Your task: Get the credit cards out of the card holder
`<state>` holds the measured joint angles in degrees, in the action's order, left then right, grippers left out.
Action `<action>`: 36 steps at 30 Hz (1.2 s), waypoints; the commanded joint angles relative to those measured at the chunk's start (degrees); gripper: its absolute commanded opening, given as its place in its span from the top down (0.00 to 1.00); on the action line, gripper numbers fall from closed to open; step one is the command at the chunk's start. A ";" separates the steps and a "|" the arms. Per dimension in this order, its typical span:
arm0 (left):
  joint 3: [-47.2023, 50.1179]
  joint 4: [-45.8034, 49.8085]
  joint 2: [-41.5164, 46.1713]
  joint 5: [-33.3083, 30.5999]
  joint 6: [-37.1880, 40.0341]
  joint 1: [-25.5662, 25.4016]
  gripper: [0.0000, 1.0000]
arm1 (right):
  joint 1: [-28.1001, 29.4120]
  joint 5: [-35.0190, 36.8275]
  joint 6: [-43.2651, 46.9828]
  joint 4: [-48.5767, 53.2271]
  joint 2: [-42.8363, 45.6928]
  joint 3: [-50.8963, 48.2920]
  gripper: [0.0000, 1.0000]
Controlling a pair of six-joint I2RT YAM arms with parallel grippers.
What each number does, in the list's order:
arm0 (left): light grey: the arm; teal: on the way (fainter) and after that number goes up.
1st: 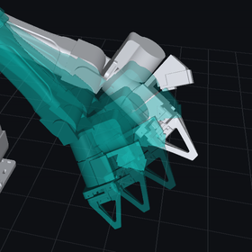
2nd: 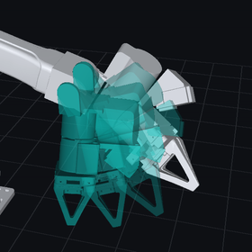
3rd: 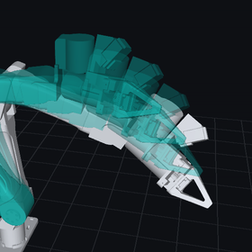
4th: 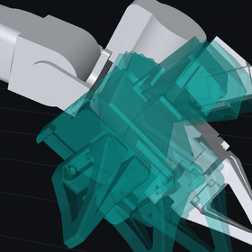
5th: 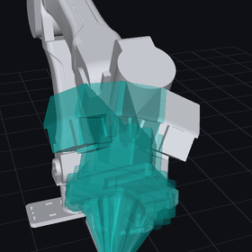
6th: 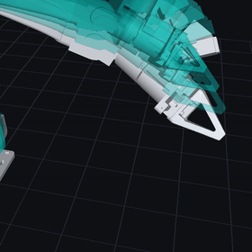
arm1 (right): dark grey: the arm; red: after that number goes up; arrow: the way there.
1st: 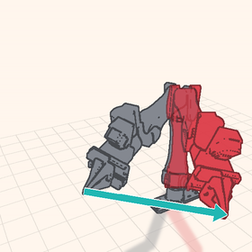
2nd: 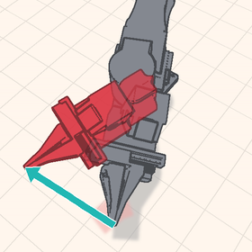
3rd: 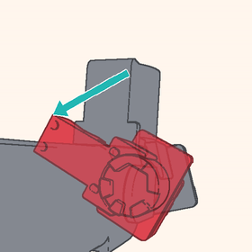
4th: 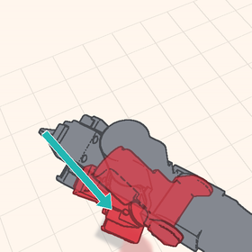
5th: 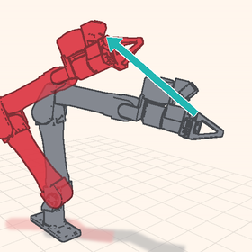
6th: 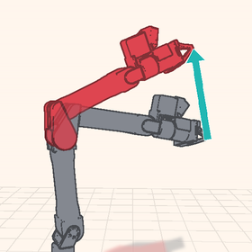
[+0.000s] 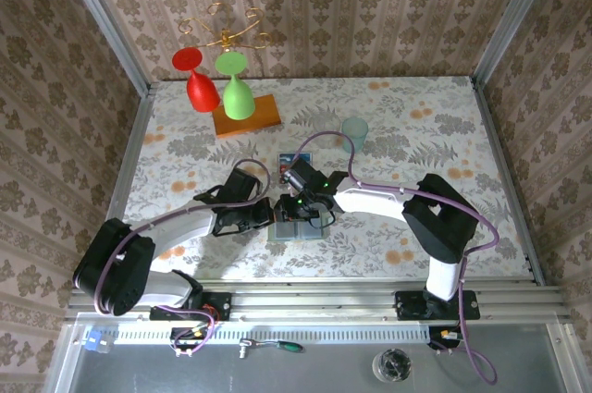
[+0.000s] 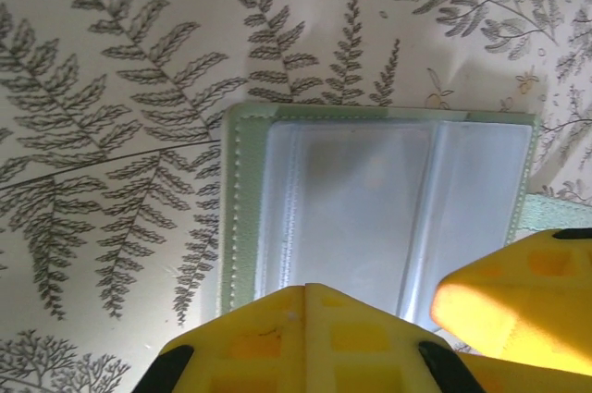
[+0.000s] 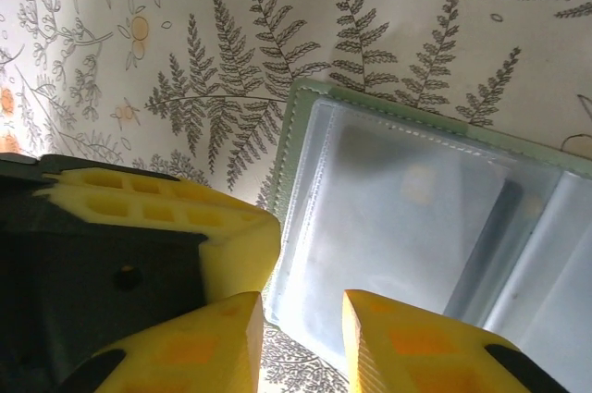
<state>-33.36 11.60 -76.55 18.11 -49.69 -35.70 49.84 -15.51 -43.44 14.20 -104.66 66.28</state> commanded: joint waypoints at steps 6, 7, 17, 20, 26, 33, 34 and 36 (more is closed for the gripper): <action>0.76 2.63 -0.67 -2.16 0.65 -0.23 1.00 | 0.18 -1.46 -2.81 -1.56 -1.83 -1.49 0.67; 0.93 2.39 -0.91 -2.03 0.58 -0.17 1.00 | 0.21 -1.41 -2.92 -1.45 -1.94 -1.49 0.66; 0.76 3.51 -2.36 -2.19 0.92 -0.11 1.00 | 0.19 -1.46 -3.65 -0.98 -3.14 -1.73 0.65; 1.02 3.60 -2.46 -2.25 0.91 -0.16 1.00 | 0.23 -1.29 -3.66 -0.84 -3.29 -1.72 0.64; 1.13 4.29 -2.39 -2.27 0.93 -0.12 1.00 | 0.17 -1.46 -3.81 -0.53 -4.08 -1.68 0.64; 1.02 5.46 -2.44 -2.70 0.82 0.04 1.00 | -0.01 0.50 -3.62 1.71 -3.27 -2.07 0.63; 1.02 5.54 -2.41 -2.73 0.91 0.07 1.00 | -0.09 0.79 -3.66 1.91 -2.93 -2.27 0.63; 0.83 5.95 -2.46 -2.73 0.98 0.20 1.00 | -0.28 1.47 -3.65 2.31 -2.03 -2.86 0.63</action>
<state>-32.97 14.81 -78.72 16.47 -49.65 -35.64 49.78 -16.36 -46.70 13.74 -107.81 64.86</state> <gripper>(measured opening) 0.064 0.367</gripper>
